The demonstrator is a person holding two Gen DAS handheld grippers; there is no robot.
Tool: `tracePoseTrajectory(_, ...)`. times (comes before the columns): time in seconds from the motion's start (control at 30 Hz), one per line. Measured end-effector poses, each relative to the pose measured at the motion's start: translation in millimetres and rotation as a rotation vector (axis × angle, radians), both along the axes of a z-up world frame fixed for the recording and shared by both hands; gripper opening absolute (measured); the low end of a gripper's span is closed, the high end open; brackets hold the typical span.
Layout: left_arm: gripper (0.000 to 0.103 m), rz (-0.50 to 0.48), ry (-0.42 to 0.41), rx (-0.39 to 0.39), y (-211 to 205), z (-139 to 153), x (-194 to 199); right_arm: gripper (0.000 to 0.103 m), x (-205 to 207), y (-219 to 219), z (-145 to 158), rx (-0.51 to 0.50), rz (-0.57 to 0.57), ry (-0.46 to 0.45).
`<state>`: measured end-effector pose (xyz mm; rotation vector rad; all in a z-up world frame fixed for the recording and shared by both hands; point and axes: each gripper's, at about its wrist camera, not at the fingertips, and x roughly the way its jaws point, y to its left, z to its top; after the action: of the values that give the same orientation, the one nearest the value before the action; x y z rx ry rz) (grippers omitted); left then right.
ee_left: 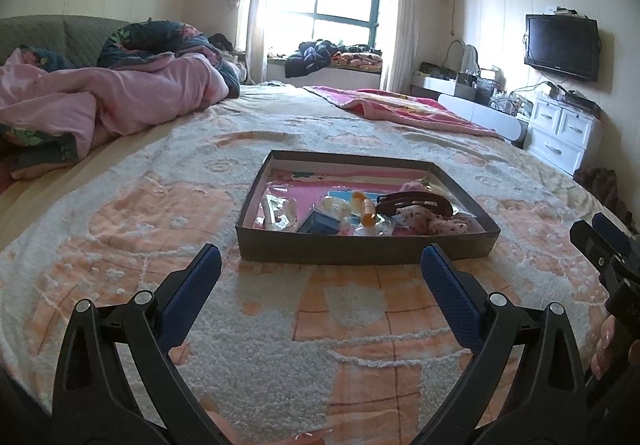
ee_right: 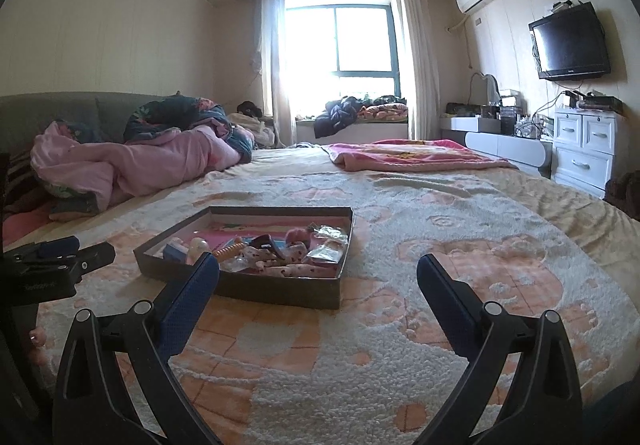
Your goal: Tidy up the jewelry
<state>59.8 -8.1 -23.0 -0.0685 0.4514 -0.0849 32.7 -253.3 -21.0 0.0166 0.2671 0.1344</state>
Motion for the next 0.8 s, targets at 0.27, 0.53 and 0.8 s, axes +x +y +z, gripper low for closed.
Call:
tracePoseTrajectory(0.27, 0.092, 0.005, -0.002, 0.000, 0.4, -0.2, 0.2, 0.096, 1.8, 1.3, -1.2, -0.001, -0.002, 0.004)
tracePoseTrajectory(0.53, 0.092, 0.006, -0.004, 0.001, 0.9, -0.3, -0.1, 0.096, 2.8, 2.0, -2.1, -0.002, -0.001, 0.004)
tracePoseTrajectory(0.8, 0.092, 0.006, -0.004, 0.002, 1.1, 0.1, -0.7, 0.096, 2.2, 2.0, -3.0, -0.001, -0.001, 0.006)
